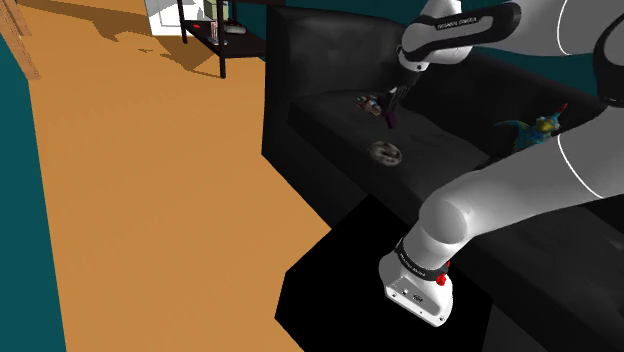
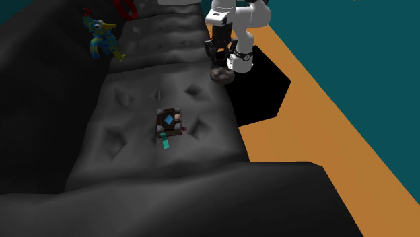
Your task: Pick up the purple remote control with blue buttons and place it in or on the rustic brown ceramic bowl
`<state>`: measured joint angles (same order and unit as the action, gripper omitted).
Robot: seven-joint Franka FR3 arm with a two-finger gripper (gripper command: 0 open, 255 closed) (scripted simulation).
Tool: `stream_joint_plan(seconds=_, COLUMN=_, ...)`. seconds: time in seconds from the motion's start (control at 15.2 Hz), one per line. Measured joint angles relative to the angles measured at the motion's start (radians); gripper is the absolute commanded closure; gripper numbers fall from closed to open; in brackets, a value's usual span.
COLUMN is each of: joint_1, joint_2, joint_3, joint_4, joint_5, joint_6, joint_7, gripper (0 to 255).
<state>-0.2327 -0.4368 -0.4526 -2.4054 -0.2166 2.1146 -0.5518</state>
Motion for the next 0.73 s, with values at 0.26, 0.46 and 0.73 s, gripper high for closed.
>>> stream_joint_plan(seconds=0.26, joint_1=-0.048, joint_2=-0.179, joint_3=0.043, joint_4=-0.137, joint_5=-0.051, joint_6=-0.044, joint_7=0.037, gripper=255)
stream_joint_plan(seconds=0.46, joint_1=-0.072, joint_2=-0.251, joint_3=0.054, joint_4=-0.209, joint_5=-0.071, joint_6=-0.046, joint_7=0.048, gripper=255)
stream_joint_plan(seconds=0.73, joint_1=-0.078, joint_2=-0.243, joint_3=0.043, joint_4=-0.251, joint_5=-0.083, joint_6=0.003, joint_7=0.049, gripper=255)
